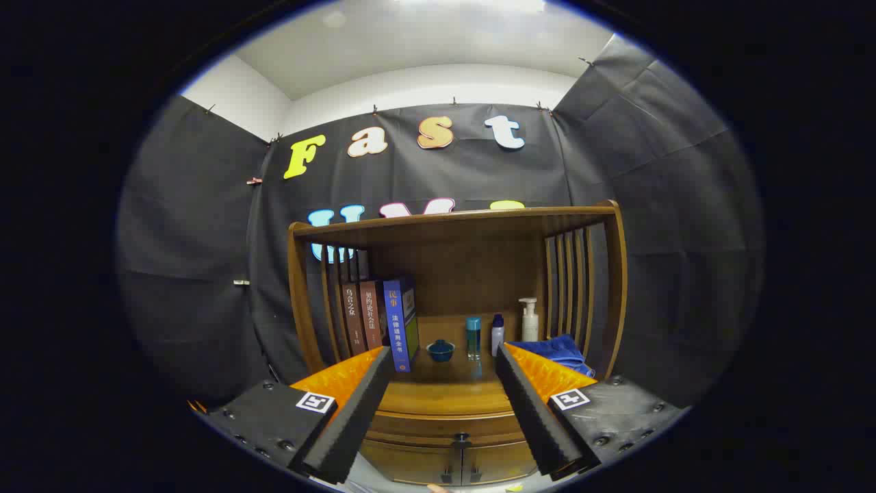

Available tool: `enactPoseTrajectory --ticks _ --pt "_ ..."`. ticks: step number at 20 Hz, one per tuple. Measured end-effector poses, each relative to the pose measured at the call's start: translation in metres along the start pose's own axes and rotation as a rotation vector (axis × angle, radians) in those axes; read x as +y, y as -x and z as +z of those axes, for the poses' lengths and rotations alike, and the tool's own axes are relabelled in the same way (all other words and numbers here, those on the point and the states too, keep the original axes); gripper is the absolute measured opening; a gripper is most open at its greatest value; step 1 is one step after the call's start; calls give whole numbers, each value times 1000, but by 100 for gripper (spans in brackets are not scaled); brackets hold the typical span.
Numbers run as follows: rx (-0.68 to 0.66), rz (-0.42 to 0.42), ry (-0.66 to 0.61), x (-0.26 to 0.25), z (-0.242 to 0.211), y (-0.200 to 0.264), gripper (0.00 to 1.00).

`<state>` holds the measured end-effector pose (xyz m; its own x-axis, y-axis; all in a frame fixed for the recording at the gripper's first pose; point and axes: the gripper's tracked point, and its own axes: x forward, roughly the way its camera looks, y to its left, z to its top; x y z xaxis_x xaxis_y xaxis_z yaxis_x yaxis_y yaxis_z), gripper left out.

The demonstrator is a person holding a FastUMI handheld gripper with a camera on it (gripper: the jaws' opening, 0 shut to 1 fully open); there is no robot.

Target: Pull open the drawer, take out the items inside it, and place them on the countertop above the cabinet.

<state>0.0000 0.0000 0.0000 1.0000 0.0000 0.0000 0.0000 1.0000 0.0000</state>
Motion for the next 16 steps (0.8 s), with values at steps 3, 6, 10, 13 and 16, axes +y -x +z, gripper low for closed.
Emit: enactPoseTrajectory --ticks 3,6,10,13,16 --pt "-2 -4 4 0 1 0 99" --pt "-2 7 -2 2 1 1 99" --pt "7 12 -7 1 -2 0 99" --pt "12 17 -7 2 -2 -1 99" --pt "14 20 -9 2 -2 0 99"
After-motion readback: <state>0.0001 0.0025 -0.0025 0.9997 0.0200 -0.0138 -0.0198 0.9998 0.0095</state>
